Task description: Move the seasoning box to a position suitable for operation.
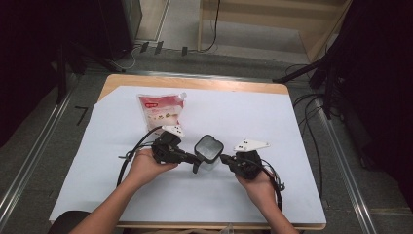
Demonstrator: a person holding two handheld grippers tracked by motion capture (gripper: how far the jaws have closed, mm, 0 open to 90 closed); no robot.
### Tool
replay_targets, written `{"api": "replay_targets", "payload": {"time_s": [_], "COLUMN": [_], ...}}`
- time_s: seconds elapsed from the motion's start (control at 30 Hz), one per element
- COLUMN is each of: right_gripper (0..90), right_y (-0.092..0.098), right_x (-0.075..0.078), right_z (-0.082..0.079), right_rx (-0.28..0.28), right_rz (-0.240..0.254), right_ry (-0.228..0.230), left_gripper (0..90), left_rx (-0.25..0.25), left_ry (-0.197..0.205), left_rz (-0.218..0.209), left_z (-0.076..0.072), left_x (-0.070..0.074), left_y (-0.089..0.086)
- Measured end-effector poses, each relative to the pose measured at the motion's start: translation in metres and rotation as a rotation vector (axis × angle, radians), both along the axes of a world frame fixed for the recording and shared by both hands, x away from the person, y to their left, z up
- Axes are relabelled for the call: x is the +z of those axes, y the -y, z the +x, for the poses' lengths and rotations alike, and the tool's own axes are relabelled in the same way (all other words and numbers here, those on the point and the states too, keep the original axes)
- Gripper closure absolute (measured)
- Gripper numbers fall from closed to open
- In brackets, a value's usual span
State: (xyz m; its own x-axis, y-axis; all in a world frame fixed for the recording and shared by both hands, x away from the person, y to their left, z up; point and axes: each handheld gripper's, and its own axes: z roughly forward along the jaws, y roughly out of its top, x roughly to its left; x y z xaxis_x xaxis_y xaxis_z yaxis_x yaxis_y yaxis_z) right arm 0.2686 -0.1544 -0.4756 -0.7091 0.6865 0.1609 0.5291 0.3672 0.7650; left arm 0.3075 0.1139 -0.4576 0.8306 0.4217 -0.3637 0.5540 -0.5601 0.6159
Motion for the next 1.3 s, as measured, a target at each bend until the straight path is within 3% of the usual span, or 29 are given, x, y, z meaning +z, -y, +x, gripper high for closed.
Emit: {"api": "replay_targets", "payload": {"time_s": [0.4, 0.6, 0.83, 1.0, 1.13, 1.3], "right_gripper": [90.0, 90.0, 90.0, 90.0, 90.0, 90.0], "right_y": [0.0, 0.001, 0.0, 0.003, 0.009, 0.017], "right_x": [-0.001, -0.002, -0.003, -0.001, 0.003, 0.01], "right_z": [0.006, 0.009, 0.013, 0.014, 0.013, 0.004], "right_rx": [-0.016, -0.034, -0.045, -0.056, -0.059, -0.058], "right_rz": [-0.008, -0.015, -0.009, -0.007, 0.002, 0.013], "right_ry": [0.014, 0.02, 0.006, 0.002, -0.004, -0.001], "left_gripper": [90.0, 90.0, 90.0, 89.7, 88.1, 85.8], "left_rx": [-0.025, -0.039, -0.058, -0.052, -0.061, -0.073], "left_ry": [0.013, -0.023, 0.001, 0.006, -0.002, -0.021], "left_rz": [-0.001, -0.015, 0.011, -0.023, -0.035, -0.01], "left_z": [-0.007, -0.012, -0.02, -0.022, -0.022, -0.024], "left_x": [-0.002, -0.004, -0.007, -0.009, -0.008, -0.002], "left_y": [0.01, 0.019, 0.034, 0.044, 0.042, 0.036]}}
